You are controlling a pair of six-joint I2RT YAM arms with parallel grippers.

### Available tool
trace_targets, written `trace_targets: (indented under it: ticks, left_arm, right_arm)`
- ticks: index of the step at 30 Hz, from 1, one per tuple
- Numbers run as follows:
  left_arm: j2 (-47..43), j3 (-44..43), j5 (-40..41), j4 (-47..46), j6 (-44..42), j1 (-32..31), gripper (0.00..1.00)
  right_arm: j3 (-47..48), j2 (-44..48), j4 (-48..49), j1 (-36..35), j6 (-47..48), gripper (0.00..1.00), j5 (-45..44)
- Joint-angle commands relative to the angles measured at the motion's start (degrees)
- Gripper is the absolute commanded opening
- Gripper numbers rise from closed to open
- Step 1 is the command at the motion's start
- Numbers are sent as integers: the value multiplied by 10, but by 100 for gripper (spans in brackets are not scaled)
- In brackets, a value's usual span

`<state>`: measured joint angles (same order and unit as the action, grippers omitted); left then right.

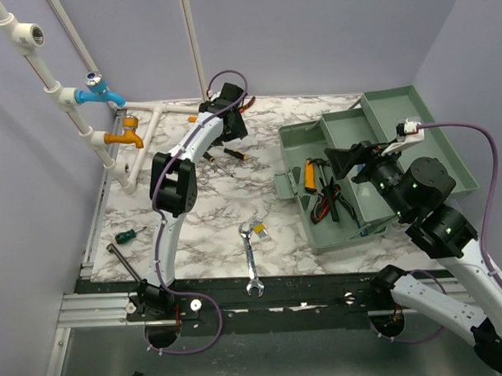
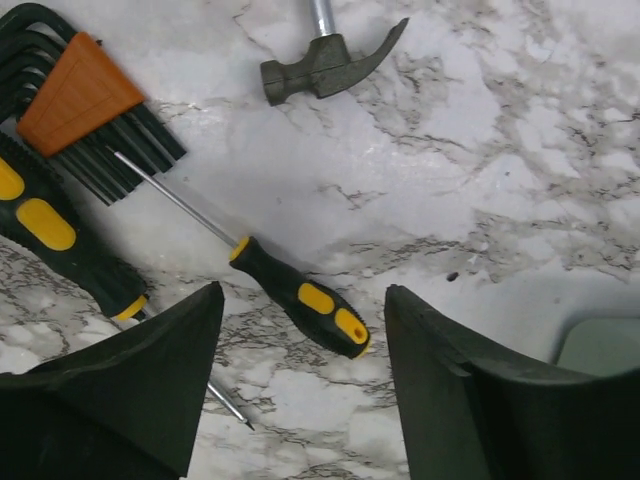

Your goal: Pack the tool kit

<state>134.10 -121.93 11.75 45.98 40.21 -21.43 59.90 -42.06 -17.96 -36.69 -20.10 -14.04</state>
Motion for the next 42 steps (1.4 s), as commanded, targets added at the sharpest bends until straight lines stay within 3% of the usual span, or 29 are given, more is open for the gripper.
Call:
trace_targets:
  ticks: [1,4,7,11,15,20,27,40,42]
  left_arm:
    - [39,-72,17,94,-10,-23,64]
    - [28,-57,-8,97,-12,-24,69]
    - [38,-74,-6,125,-10,-24,69]
    - [16,-35,-8,87,-8,-24,67]
    - [27,-80,7,123,-12,-24,66]
    - [-58,-43,31,73,-20,-25,66]
    - [-110,-99,41,74,-41,-25,67]
    - [69,-140,-20,127,-37,-11,66]
    - [77,-137,-14,134,-36,-11,56]
  right_arm:
    - [18,4,-7,0,-2,84,15]
    - [17,7,-8,-1,-5,84,17]
    - [17,11,-8,0,-7,84,18]
    - [18,13,-8,0,-7,84,18]
    - [21,14,-11,0,-7,84,19]
    - [22,14,-13,0,-6,84,18]
    - [25,16,-14,-1,-6,84,18]
    - [37,19,-22,0,-5,84,21]
    - [37,20,-23,-1,-4,85,19]
